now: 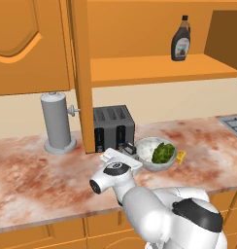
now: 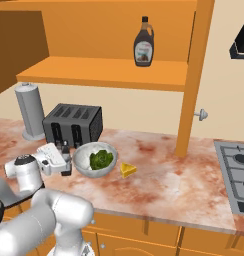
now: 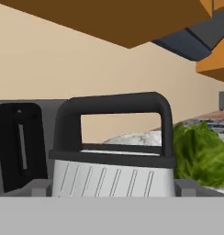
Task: Pick the cheese from the fridge and the cheese grater from the cabinet and place them next to the salad bowl.
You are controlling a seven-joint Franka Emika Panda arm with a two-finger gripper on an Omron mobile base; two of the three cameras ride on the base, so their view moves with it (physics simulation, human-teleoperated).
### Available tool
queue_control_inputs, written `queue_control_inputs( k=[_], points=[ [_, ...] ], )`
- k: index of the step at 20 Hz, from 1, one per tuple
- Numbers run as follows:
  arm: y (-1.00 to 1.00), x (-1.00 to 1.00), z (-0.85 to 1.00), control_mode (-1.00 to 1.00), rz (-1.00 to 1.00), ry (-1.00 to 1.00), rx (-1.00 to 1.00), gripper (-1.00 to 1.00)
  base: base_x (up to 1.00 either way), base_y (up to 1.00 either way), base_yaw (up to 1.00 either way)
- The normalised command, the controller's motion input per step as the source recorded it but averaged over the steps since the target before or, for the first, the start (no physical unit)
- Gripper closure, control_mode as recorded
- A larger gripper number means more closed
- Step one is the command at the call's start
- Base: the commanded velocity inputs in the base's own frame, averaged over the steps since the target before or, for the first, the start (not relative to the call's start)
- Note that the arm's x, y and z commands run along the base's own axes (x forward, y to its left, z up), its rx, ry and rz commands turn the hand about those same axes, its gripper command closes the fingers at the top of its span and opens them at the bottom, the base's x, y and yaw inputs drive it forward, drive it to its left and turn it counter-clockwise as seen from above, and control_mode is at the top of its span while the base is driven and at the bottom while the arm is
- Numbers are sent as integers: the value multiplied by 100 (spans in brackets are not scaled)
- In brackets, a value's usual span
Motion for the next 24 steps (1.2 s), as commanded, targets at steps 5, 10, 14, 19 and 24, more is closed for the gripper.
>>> queue_control_inputs(
  k=[5, 10, 14, 19, 24],
  points=[
    [-14, 27, -44, -100, 0, 0, 0, 100, 0, 0, 0],
    [-12, 23, -53, -100, 0, 0, 0, 100, 0, 0, 0],
    [-21, 2, -37, -100, 1, -4, 0, -100, 0, 0, 0],
    [-26, 0, -16, -100, 1, -4, 2, -100, 0, 0, 0],
    [-1, -1, 0, -100, 0, -1, 1, -100, 0, 0, 0]
  ],
)
